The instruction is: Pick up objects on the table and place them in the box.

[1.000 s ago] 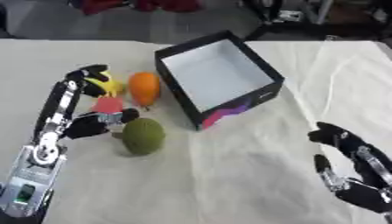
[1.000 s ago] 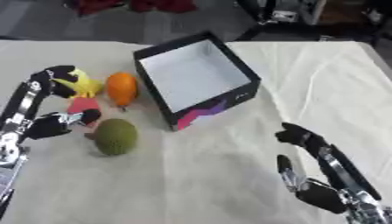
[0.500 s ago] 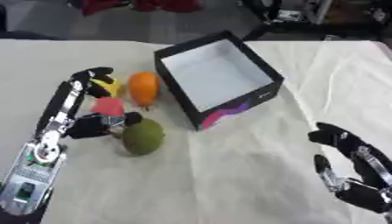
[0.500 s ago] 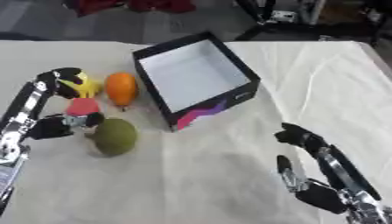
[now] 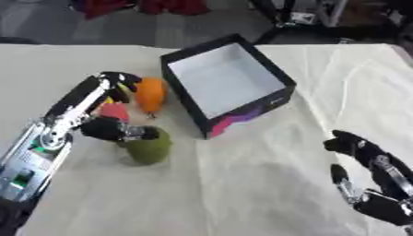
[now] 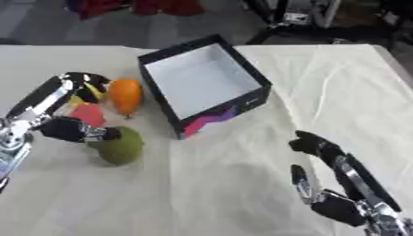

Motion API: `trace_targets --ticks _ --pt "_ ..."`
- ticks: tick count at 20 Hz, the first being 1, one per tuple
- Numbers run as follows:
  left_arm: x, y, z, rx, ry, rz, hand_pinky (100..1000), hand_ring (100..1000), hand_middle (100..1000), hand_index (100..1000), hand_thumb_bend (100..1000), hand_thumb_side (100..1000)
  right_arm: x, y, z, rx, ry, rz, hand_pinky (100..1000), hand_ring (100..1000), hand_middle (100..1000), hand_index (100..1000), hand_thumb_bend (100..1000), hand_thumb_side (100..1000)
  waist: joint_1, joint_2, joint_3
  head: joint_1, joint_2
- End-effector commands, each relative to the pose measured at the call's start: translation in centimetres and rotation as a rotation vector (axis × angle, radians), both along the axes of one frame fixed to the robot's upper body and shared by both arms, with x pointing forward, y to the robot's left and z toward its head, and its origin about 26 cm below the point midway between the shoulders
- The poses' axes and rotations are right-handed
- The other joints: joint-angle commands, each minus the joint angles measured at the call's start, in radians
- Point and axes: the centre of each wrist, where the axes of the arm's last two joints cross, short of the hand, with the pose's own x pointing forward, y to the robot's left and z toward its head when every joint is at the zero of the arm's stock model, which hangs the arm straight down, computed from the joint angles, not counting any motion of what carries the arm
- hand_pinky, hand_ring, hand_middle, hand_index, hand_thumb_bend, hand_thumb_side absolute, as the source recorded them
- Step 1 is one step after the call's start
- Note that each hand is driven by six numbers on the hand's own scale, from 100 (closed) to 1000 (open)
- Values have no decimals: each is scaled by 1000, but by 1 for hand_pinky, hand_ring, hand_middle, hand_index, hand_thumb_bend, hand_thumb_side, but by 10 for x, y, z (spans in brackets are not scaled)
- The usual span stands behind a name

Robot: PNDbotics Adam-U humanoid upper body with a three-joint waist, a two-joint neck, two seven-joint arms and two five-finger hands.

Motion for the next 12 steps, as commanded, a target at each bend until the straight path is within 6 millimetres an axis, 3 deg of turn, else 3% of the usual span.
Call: trace_targets --ticks 1,12 --pt "6 0 6 119 27 -19 682 611 662 835 842 490 1 -3 4 -16 -9 11 892 824 776 934 100 379 11 -31 -2 2 -2" --pt "20 -4 -9 276 168 -81 699 626 672 835 764 455 0 -4 3 -22 -4 14 893 823 775 930 100 379 17 -32 -11 2 -2"
